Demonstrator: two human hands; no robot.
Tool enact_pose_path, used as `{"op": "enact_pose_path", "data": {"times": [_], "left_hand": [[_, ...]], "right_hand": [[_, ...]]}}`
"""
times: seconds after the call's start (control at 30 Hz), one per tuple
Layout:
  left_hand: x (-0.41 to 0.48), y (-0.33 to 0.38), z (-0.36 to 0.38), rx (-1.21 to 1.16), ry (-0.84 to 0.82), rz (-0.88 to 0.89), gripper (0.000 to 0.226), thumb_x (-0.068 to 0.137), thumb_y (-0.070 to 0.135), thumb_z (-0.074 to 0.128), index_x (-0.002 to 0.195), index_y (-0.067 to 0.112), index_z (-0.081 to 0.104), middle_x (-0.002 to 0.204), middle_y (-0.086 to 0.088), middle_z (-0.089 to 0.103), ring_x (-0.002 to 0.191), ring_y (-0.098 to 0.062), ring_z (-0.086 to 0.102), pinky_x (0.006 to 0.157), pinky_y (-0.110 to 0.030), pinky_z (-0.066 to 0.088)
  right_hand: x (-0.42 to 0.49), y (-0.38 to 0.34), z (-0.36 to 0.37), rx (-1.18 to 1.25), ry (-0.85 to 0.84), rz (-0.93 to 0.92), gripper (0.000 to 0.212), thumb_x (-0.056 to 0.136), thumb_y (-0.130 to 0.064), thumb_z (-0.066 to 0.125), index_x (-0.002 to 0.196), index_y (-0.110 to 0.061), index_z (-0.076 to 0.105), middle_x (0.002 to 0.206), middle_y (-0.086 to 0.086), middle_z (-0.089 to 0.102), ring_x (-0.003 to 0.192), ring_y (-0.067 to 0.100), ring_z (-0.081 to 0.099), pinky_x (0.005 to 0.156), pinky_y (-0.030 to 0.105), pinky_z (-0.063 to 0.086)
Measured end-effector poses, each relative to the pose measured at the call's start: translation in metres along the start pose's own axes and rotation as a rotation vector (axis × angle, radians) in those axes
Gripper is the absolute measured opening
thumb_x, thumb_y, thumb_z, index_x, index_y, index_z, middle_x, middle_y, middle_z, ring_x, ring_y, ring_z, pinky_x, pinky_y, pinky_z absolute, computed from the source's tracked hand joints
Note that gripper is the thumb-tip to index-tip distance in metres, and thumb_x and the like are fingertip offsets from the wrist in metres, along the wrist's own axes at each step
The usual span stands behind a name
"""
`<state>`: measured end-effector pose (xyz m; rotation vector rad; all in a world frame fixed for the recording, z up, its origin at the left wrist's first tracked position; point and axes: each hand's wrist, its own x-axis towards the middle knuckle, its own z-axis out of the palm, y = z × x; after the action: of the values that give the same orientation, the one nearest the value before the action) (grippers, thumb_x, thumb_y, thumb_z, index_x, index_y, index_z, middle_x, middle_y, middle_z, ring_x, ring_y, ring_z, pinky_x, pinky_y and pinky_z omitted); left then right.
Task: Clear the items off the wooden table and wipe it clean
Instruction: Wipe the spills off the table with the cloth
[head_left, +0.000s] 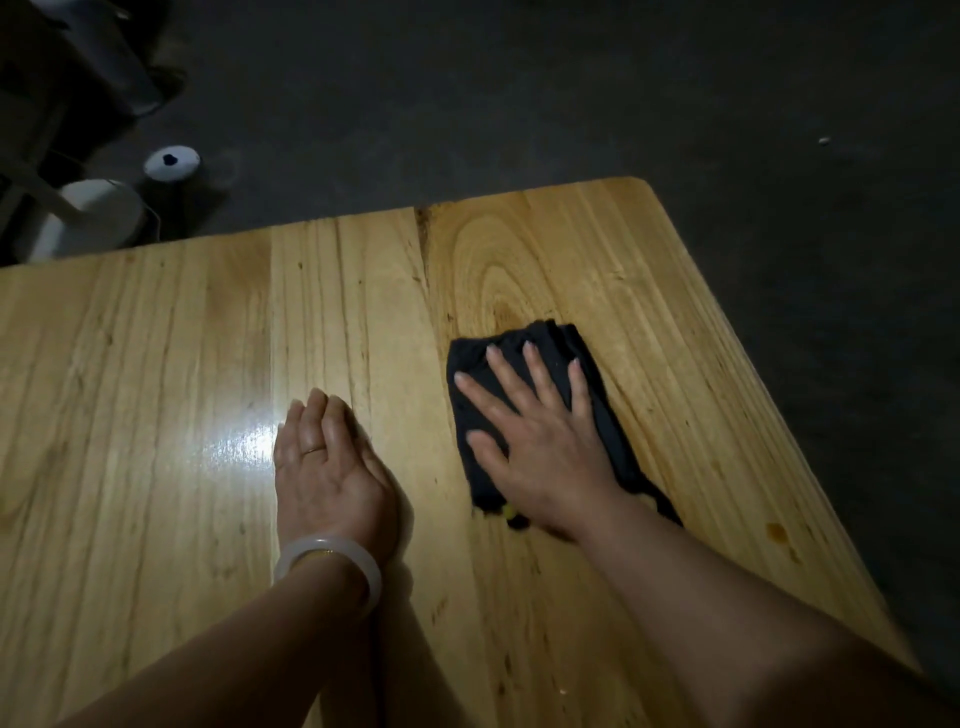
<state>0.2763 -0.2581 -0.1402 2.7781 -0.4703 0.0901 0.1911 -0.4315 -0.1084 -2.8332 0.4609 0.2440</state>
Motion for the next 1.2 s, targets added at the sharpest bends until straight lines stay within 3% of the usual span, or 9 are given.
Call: {"op": "enact_pose_path", "data": {"times": [0.3, 0.43, 0.6, 0.73, 0.83, 1.0, 1.2], "left_hand": [[-0.001, -0.007, 0.007, 0.000, -0.007, 0.022, 0.045, 0.097, 0.018, 0.037, 0.140, 0.005, 0.032, 0.149, -0.015, 0.031, 0.141, -0.028, 0.019, 0.117, -0.040, 0.014], [-0.002, -0.003, 0.001, 0.018, -0.051, 0.027, 0.048, 0.098, 0.023, 0.029, 0.142, 0.006, 0.027, 0.150, -0.015, 0.027, 0.142, -0.027, 0.018, 0.118, -0.041, 0.014], [0.001, 0.004, -0.017, 0.014, -0.060, 0.019, 0.045, 0.097, 0.022, 0.028, 0.138, 0.005, 0.034, 0.147, -0.015, 0.031, 0.140, -0.027, 0.022, 0.117, -0.039, 0.012], [0.001, -0.001, -0.033, -0.119, -0.245, -0.029, 0.052, 0.099, 0.026, 0.038, 0.147, 0.012, 0.024, 0.157, -0.004, 0.013, 0.145, -0.021, 0.007, 0.119, -0.037, 0.006], [-0.012, -0.013, -0.049, -0.268, -0.322, -0.078, 0.055, 0.095, 0.018, 0.047, 0.147, 0.019, 0.028, 0.157, 0.005, 0.010, 0.145, -0.018, 0.007, 0.119, -0.040, 0.013], [-0.111, -0.026, -0.064, -0.147, -0.233, 0.207, 0.049, 0.097, 0.013, 0.041, 0.145, 0.017, 0.032, 0.157, -0.002, 0.016, 0.144, -0.019, 0.006, 0.117, -0.032, 0.003], [-0.145, -0.034, -0.048, -0.180, -0.191, 0.215, 0.052, 0.096, 0.011, 0.040, 0.147, 0.017, 0.029, 0.157, 0.001, 0.018, 0.145, -0.013, 0.004, 0.116, -0.024, -0.005]], "right_hand": [[0.060, 0.000, -0.008, -0.027, 0.001, 0.070, 0.054, 0.101, -0.052, 0.016, 0.151, -0.046, -0.003, 0.161, -0.010, -0.018, 0.146, 0.017, -0.024, 0.114, 0.053, -0.020], [0.019, -0.014, 0.004, 0.004, 0.009, 0.039, 0.054, 0.102, -0.049, 0.015, 0.151, -0.044, -0.005, 0.160, -0.009, -0.020, 0.145, 0.017, -0.026, 0.114, 0.052, -0.020], [-0.066, -0.042, 0.018, 0.050, -0.029, -0.084, 0.054, 0.102, -0.047, 0.017, 0.151, -0.044, -0.006, 0.159, -0.011, -0.024, 0.143, 0.015, -0.031, 0.114, 0.051, -0.022], [-0.127, -0.047, 0.030, 0.061, -0.055, -0.172, 0.055, 0.098, -0.049, 0.012, 0.151, -0.045, 0.001, 0.160, -0.014, -0.017, 0.145, 0.013, -0.027, 0.115, 0.049, -0.019], [-0.126, -0.040, 0.029, 0.065, -0.057, -0.192, 0.055, 0.096, -0.050, 0.008, 0.151, -0.046, 0.006, 0.160, -0.015, -0.011, 0.146, 0.011, -0.022, 0.116, 0.048, -0.017], [-0.079, -0.021, 0.020, 0.050, -0.026, -0.143, 0.049, 0.104, -0.038, 0.023, 0.152, -0.043, 0.010, 0.162, -0.015, -0.003, 0.148, 0.011, -0.013, 0.118, 0.045, -0.015], [-0.069, -0.033, 0.018, 0.113, 0.038, -0.023, 0.051, 0.104, -0.027, 0.029, 0.153, -0.038, 0.018, 0.163, -0.011, 0.004, 0.149, 0.013, -0.007, 0.118, 0.042, -0.015]]}}
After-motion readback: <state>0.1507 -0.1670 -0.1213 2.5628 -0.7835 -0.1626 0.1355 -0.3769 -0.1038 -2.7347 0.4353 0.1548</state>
